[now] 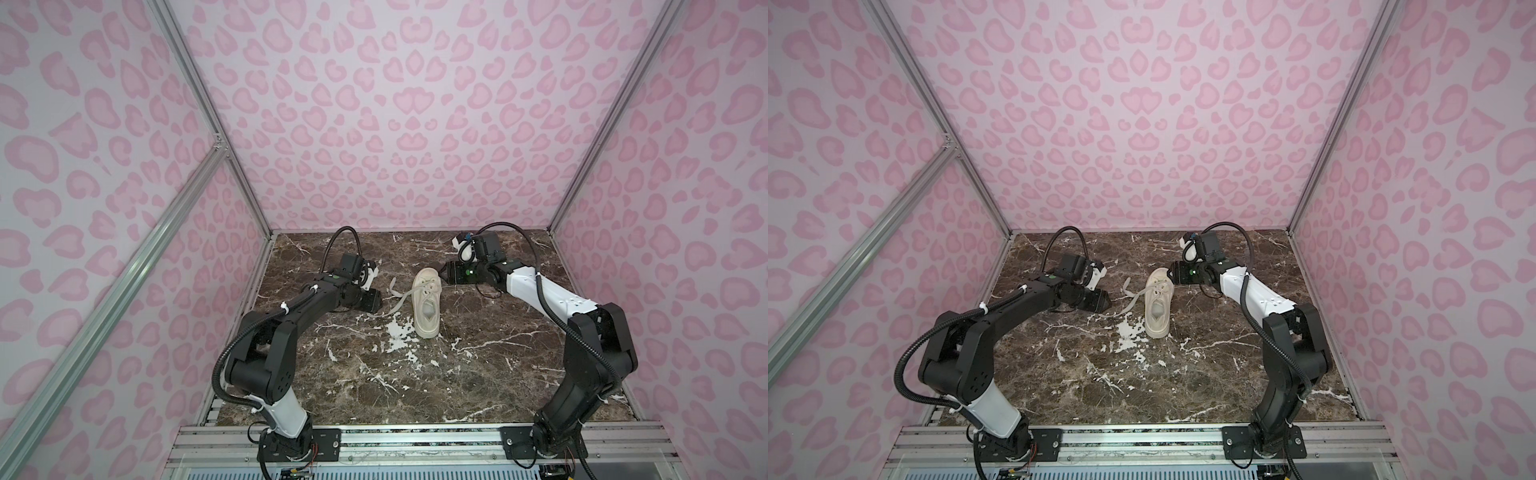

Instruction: Tie the shoes

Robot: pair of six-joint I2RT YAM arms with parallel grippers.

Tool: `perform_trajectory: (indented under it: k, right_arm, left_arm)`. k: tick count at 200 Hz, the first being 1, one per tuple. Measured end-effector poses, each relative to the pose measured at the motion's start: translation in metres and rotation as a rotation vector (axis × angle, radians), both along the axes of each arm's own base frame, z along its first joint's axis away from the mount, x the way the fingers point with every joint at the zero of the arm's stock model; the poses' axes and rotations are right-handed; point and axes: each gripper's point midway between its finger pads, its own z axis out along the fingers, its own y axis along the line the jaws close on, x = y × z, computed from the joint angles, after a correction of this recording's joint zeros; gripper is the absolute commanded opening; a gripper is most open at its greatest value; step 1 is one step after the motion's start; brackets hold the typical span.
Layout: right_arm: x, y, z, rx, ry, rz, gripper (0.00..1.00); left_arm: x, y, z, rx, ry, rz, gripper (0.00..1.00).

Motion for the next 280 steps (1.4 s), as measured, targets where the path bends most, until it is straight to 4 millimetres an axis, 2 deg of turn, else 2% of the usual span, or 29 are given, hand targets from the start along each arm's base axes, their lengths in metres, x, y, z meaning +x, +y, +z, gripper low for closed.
perform_trajectory:
  k: [26,53,97,142,146,203,236,280]
  right_arm:
    - [-0.003,-0.012,0.006,0.0,-0.008,-0.016,0.64]
    - [-0.005,-0.024,0.011,-0.002,-0.016,-0.036,0.64]
    - [-0.007,-0.036,0.014,-0.004,-0.017,-0.056,0.64]
    - [-0.011,-0.039,0.013,-0.008,-0.005,-0.056,0.64]
    - [-0.011,-0.039,0.013,-0.008,-0.005,-0.057,0.64]
    - [-0.012,-0.039,0.012,-0.003,0.0,-0.053,0.64]
    - [-0.014,-0.039,0.011,-0.001,0.001,-0.051,0.63]
    - [-0.018,-0.04,0.01,-0.002,0.003,-0.051,0.63]
  left_arm:
    - [0.014,-0.031,-0.012,-0.038,-0.01,-0.066,0.53]
    - [0.025,-0.053,-0.025,-0.063,-0.023,-0.105,0.5]
    - [0.035,-0.065,-0.04,-0.069,-0.037,-0.112,0.47]
    - [0.038,-0.07,-0.048,-0.079,-0.025,-0.113,0.38]
    - [0.037,-0.07,-0.049,-0.079,-0.023,-0.114,0.33]
    - [0.028,-0.073,-0.056,-0.086,0.004,-0.12,0.05]
    - [0.028,-0.073,-0.046,-0.097,-0.011,-0.116,0.04]
    - [0.026,-0.077,-0.017,-0.117,-0.054,-0.126,0.03]
